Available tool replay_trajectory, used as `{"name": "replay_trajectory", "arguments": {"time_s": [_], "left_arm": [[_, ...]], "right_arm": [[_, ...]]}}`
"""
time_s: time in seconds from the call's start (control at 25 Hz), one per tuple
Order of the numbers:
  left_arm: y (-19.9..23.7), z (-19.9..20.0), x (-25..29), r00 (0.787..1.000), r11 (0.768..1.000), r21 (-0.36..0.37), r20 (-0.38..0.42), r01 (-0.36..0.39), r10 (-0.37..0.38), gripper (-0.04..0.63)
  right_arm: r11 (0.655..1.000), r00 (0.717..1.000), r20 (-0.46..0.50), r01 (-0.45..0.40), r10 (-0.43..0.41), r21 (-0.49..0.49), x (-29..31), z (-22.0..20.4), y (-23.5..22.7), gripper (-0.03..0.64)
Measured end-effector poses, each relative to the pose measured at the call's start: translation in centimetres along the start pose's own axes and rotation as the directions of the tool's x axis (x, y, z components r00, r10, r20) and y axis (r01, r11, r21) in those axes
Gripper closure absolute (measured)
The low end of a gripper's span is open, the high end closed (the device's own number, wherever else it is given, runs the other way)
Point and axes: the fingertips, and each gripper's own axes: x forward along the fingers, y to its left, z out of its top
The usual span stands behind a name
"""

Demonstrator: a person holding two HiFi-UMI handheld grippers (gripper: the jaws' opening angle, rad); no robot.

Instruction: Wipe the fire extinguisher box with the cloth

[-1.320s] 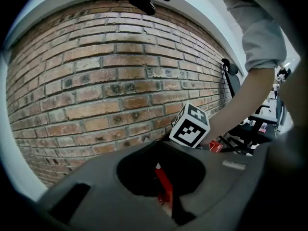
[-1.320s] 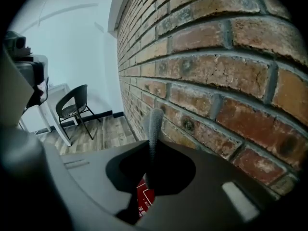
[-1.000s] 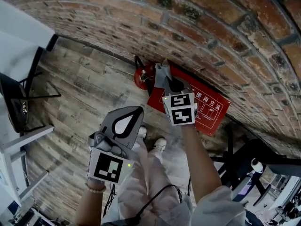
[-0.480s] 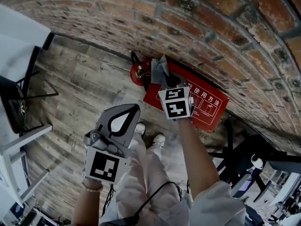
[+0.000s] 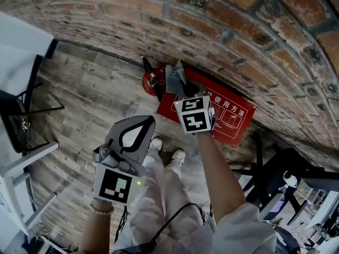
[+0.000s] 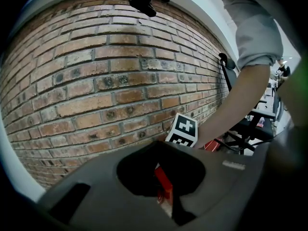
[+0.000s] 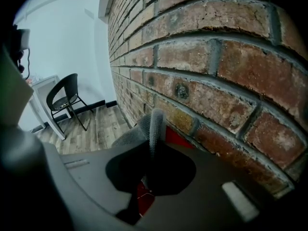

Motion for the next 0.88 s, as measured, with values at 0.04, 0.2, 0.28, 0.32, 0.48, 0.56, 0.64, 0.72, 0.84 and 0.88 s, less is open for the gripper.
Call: {"name": "replay_trajectory", "arguments": {"time_s": [0.04, 0.2, 0.28, 0.32, 0.48, 0.56, 0.64, 0.72, 0.84, 0.88], "left_arm": [[-0.1, 0.0, 0.1, 1.000, 1.000, 0.001, 0.000, 0.001, -0.001, 0.598], [-0.5, 0.2, 0.5, 1.000, 1.000, 0.003, 0.000, 0.007, -0.007, 0.598], [-0.8, 0.3, 0.7, 1.000, 1.000, 0.004, -0.001, 0.012, -0.012, 0.598], [-0.9, 0.4, 0.8, 1.000, 1.000, 0.004, -0.001, 0.014, -0.014, 0.599], [-1.5, 0.6, 1.2, 1.000, 1.000, 0.011, -0.003, 0.022, -0.022, 0.598], [-1.9, 0.8, 1.5, 1.000, 1.000, 0.016, -0.005, 0.026, -0.026, 0.599], [-2.2, 1.0, 1.7, 0.999, 0.999, 0.023, -0.004, 0.032, -0.031, 0.598], [-2.5, 1.3, 1.9, 0.999, 0.999, 0.031, -0.002, 0.036, -0.036, 0.598], [-3.1, 1.6, 2.2, 0.999, 0.998, 0.040, -0.001, 0.042, -0.042, 0.598], [-3.3, 1.7, 2.3, 0.999, 0.998, 0.042, 0.000, 0.044, -0.044, 0.598]], "right_arm": [[1.000, 1.000, 0.001, 0.000, 0.000, 0.003, -0.1, -0.1, -0.1, 0.598], [1.000, 1.000, 0.003, 0.000, 0.000, 0.014, -0.3, -0.4, -0.6, 0.598], [1.000, 1.000, 0.001, 0.005, -0.005, 0.011, -0.6, -0.7, -1.0, 0.598], [1.000, 1.000, -0.001, 0.008, -0.008, 0.008, -0.7, -0.8, -1.2, 0.598], [1.000, 1.000, 0.000, 0.017, -0.017, 0.008, -1.2, -1.3, -2.0, 0.598], [1.000, 1.000, 0.002, 0.021, -0.021, 0.011, -1.6, -1.7, -2.5, 0.598], [1.000, 1.000, 0.001, 0.025, -0.025, 0.018, -2.0, -2.1, -3.0, 0.598], [0.999, 1.000, 0.000, 0.031, -0.031, 0.025, -2.3, -2.5, -3.4, 0.598], [0.998, 0.999, 0.000, 0.041, -0.041, 0.036, -2.9, -3.1, -4.2, 0.598], [0.998, 0.999, -0.001, 0.047, -0.047, 0.034, -3.1, -3.3, -4.5, 0.598]]}}
